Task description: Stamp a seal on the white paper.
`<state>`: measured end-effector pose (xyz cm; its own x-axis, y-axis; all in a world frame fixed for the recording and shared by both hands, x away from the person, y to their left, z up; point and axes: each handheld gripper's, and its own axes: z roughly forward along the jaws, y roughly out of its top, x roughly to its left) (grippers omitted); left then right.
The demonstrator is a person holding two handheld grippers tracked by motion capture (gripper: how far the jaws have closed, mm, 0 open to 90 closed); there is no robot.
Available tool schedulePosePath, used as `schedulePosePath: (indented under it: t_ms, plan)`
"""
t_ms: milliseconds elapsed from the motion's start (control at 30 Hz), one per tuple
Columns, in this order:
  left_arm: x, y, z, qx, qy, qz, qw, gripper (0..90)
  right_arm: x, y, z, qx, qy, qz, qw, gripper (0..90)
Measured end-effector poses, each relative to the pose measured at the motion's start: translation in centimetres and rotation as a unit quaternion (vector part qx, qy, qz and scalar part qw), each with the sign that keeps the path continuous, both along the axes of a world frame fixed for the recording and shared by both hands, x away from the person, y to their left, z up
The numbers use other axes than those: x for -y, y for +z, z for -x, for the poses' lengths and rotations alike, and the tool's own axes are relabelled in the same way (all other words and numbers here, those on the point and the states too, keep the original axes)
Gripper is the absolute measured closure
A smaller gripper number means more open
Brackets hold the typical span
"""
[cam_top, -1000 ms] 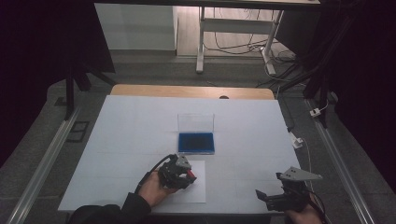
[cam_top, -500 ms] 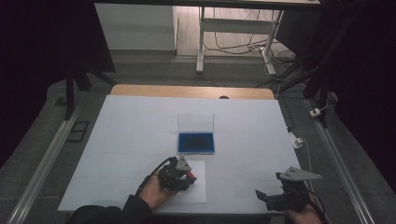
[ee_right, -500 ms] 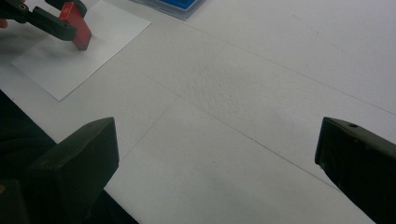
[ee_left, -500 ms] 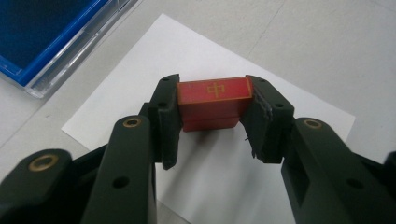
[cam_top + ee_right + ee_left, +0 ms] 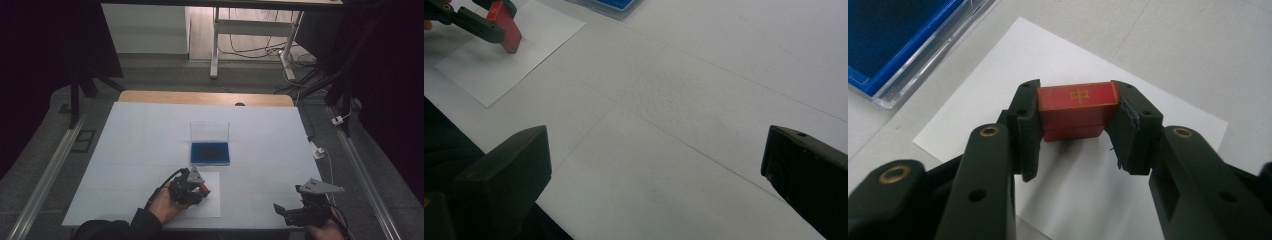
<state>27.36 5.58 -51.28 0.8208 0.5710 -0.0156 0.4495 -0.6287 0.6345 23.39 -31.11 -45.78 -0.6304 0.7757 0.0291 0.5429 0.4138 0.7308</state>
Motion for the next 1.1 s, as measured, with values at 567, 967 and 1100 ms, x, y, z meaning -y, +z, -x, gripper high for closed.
schedulePosePath:
  t_ms: [567,967,1100]
  plan:
    - [-0.21,-0.05,-0.11,-0.002,-0.005,0.003,1.0000,58.6,-0.29,-0.03,-0.30,0.000,0.007,0.004,1.0000,0.1]
    - [-0.05,0.19,-0.32,-0.014,0.003,0.002,0.9999,58.2,-0.31,-0.04,-0.31,0.000,0.007,0.006,1.0000,0.3]
    - [0.12,0.39,-0.43,-0.017,0.001,-0.005,0.9998,58.1,-0.24,-0.05,-0.28,0.000,0.006,0.003,1.0000,0.3]
